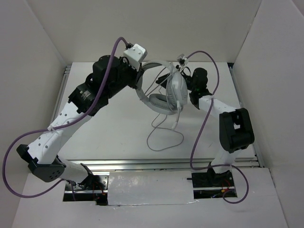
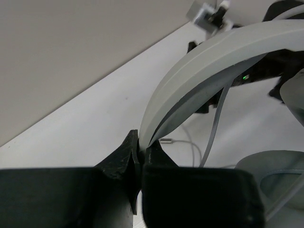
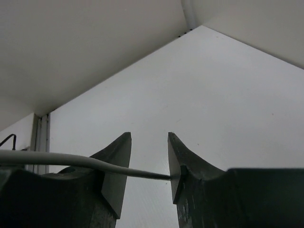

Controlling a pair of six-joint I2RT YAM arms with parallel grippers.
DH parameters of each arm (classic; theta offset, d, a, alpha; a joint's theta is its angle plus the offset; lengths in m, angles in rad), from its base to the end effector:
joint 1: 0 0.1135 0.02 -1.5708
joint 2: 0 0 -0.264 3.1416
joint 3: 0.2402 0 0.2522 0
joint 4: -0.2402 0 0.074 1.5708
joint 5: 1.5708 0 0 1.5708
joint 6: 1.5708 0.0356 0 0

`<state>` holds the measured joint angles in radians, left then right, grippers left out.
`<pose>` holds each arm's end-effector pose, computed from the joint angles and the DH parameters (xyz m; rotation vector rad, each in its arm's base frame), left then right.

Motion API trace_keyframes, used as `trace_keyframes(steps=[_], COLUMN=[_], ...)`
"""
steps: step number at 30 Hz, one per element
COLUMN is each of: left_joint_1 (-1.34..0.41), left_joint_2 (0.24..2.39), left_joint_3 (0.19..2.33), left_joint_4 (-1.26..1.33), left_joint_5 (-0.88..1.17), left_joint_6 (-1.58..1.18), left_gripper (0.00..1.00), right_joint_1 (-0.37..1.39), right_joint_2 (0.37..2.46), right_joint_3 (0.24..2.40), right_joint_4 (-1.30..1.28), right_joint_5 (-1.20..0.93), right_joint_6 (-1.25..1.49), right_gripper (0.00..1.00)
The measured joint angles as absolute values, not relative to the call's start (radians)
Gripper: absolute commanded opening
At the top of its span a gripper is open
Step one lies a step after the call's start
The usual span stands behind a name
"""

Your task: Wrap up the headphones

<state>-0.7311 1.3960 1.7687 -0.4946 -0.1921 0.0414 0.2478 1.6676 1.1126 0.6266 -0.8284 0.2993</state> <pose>0.2193 -0.1876 0.5053 0.5052 1.6262 -0.3538 0.3650 0.1194 0.3052 -0.6532 1.4807 1.0441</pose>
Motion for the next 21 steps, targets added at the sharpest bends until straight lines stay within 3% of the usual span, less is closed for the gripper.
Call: trace_keyframes(steps=[2, 3, 6, 7, 8, 15, 21], left_joint_1=[-0.738, -0.739, -0.742, -0.743, -0.743, -0.743, -0.743], left_joint_2=[1.404, 1.405, 1.405, 1.406, 1.407, 1.435, 1.439], left_joint_3=[1.799, 1.807, 1.817, 1.819, 1.822, 1.905, 1.956], left_joint_4=[-0.490, -0.486, -0.472, -0.471, -0.472, -0.472, -0.434], left_joint_5=[-0.179, -0.173, -0.158, -0.156, -0.155, -0.168, -0.253], left_joint_6=[0.023, 0.016, -0.011, -0.015, -0.022, -0.042, -0.056], left_gripper=[0.00, 0.00, 0.00, 0.00, 0.00, 0.00, 0.00], right_joint_1=[0.252, 0.255, 0.263, 0.266, 0.268, 0.319, 0.383], right_joint_2=[1.721, 1.748, 1.831, 1.856, 1.879, 1.980, 1.979], right_joint_3=[1.113, 1.116, 1.138, 1.150, 1.164, 1.197, 1.019], right_joint_4=[0.734, 0.790, 0.931, 0.968, 0.992, 1.070, 1.081], right_joint_5=[-0.859, -0.878, -0.912, -0.921, -0.926, -0.934, -0.904], right_joint_6=[0.384, 0.425, 0.548, 0.580, 0.608, 0.661, 0.644], right_gripper=[0.49, 0.59, 0.62, 0.76, 0.99, 1.00, 1.00])
